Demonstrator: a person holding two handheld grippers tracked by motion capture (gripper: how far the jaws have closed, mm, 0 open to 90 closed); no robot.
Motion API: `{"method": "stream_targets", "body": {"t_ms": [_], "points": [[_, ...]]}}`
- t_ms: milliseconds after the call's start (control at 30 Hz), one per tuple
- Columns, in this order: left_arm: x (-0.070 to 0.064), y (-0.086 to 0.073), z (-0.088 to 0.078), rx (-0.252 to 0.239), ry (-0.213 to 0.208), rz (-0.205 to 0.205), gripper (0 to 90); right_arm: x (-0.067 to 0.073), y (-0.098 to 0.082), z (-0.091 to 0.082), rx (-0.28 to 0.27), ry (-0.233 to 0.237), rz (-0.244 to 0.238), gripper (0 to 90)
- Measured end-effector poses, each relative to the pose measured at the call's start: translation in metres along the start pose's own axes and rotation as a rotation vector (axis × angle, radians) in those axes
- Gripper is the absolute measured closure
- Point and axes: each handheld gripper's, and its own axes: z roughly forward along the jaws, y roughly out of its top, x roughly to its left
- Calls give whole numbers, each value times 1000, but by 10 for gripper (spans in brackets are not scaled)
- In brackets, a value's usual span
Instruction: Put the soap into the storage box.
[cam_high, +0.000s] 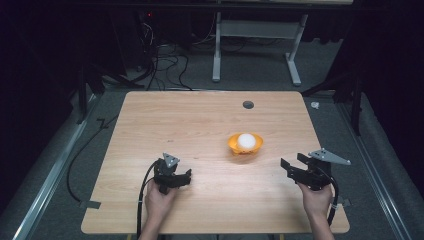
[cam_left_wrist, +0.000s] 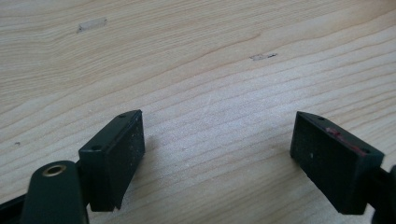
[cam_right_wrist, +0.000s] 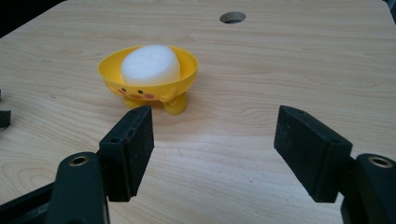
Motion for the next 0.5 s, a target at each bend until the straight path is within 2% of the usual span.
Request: {"method": "stream_targets", "body": {"t_ms": [333,500], "points": [[0,0,0,0,0,0,182,3,-9,0,11,3,-1,294],[0,0,0,0,0,0,182,5,-15,2,25,13,14,294]]}}
